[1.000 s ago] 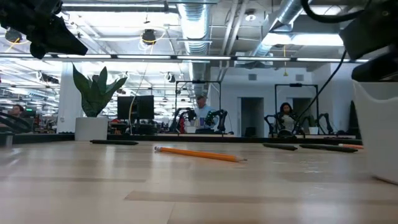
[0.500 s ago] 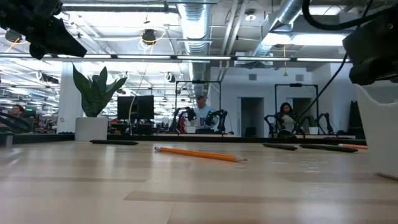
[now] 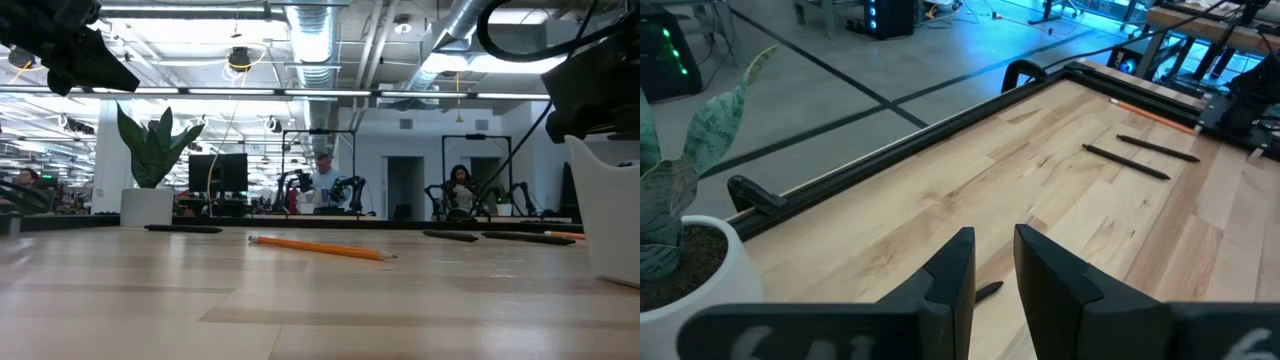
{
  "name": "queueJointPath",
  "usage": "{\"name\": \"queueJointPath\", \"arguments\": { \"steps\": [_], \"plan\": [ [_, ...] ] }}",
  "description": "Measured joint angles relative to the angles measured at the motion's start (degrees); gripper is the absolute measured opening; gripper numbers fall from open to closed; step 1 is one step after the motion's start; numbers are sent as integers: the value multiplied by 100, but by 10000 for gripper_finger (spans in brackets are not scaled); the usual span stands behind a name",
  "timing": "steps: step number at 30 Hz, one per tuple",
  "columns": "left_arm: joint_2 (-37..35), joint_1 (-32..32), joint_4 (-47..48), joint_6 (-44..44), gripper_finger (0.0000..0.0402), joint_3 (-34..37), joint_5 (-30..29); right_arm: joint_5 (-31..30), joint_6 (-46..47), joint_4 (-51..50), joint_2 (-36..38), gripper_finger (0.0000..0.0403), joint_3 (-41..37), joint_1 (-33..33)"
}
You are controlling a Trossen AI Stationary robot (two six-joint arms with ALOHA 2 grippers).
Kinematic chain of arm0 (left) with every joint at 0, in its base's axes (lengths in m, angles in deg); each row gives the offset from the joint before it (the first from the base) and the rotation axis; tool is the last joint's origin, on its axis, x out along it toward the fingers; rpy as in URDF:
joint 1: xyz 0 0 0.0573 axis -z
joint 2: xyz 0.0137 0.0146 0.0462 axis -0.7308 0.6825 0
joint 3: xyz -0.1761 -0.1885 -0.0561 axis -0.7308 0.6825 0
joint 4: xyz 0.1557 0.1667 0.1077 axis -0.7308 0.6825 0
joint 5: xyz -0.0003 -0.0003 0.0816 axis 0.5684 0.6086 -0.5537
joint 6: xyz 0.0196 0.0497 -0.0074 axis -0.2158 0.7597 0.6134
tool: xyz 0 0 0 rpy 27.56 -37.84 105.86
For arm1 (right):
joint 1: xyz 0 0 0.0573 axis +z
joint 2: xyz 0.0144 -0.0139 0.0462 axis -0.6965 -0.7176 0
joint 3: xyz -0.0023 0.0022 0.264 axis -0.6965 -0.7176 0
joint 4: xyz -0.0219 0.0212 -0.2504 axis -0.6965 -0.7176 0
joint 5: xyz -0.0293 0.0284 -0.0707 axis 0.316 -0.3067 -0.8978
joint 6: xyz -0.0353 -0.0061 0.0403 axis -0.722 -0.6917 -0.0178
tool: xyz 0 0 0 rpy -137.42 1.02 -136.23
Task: Sort pens & pencils
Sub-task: Move the left gray bin to the bottom right of the table
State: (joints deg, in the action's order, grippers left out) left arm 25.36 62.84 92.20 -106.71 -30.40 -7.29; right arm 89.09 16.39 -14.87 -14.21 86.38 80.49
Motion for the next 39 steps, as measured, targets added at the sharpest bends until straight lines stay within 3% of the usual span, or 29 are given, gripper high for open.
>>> {"name": "queueJointPath", "arguments": {
  "steps": [21, 33, 39],
  "plan": [
    [2, 0, 0, 0, 64, 0, -2, 7, 11, 35, 2, 59, 0, -9],
    [1, 0, 0, 0, 64, 0, -2, 173, 59, -6, 4, 163, 6, 38],
    [2, 0, 3, 0, 64, 0, -2, 168, 69, -288, 11, 193, 209, 78]
  ]
}}
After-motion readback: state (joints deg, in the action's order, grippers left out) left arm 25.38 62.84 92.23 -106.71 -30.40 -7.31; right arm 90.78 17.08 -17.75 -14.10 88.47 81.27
